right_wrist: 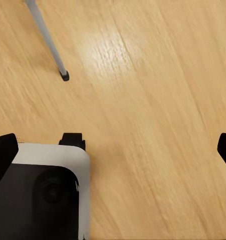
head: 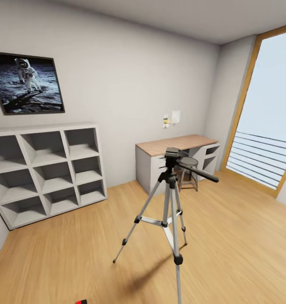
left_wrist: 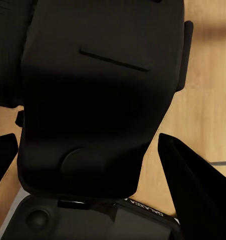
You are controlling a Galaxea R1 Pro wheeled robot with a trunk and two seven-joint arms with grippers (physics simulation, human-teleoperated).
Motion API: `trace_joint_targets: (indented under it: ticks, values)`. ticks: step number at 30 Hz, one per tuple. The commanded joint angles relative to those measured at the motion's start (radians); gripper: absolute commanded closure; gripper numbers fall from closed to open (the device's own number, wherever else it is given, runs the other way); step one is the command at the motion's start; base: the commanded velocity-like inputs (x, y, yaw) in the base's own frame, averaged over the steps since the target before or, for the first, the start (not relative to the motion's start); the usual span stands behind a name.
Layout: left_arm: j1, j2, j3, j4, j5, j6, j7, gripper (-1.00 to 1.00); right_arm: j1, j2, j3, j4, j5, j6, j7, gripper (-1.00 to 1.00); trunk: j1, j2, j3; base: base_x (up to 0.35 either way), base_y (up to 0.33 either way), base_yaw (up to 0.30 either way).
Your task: Attach the digital camera to the camera tripod in the bedroom.
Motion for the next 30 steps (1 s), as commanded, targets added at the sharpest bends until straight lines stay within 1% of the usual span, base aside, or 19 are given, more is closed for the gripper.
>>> trace_joint_targets:
  ticks: [1, 12, 24, 27, 30]
  values:
    - [0.0, 0.0, -0.009, -0.002, 0.006, -0.001, 0.005, 1.0, -0.002, -0.001, -0.009, 0.003, 0.009, -0.006, 0.002, -1.0, 0.0, -0.001, -0.002, 0.15, 0.254, 0.0]
    - [0.0, -0.009, -0.009, -0.002, 0.006, -0.001, 0.005, 1.0, -0.002, 0.002, -0.009, 0.003, 0.009, -0.007, 0.001, -1.0, 0.0, -0.001, -0.002, 0.152, 0.278, 0.0]
    - [0.0, -0.009, -0.009, -0.001, 0.006, -0.001, 0.005, 1.0, -0.002, 0.004, -0.009, 0.003, 0.008, -0.007, 0.001, -1.0, 0.0, -0.001, -0.002, 0.153, 0.283, 0.0]
    - [0.0, -0.009, -0.009, -0.001, 0.006, -0.001, 0.005, 1.0, -0.002, 0.005, -0.009, 0.003, 0.008, -0.006, -0.001, -1.0, 0.0, -0.001, -0.002, 0.065, 0.113, -0.057]
    - [0.0, -0.009, -0.009, -0.001, 0.006, -0.001, 0.005, 1.0, -0.002, 0.005, -0.009, 0.003, 0.007, -0.006, -0.001, -1.0, 0.0, -0.001, -0.002, 0.029, 0.051, -0.179]
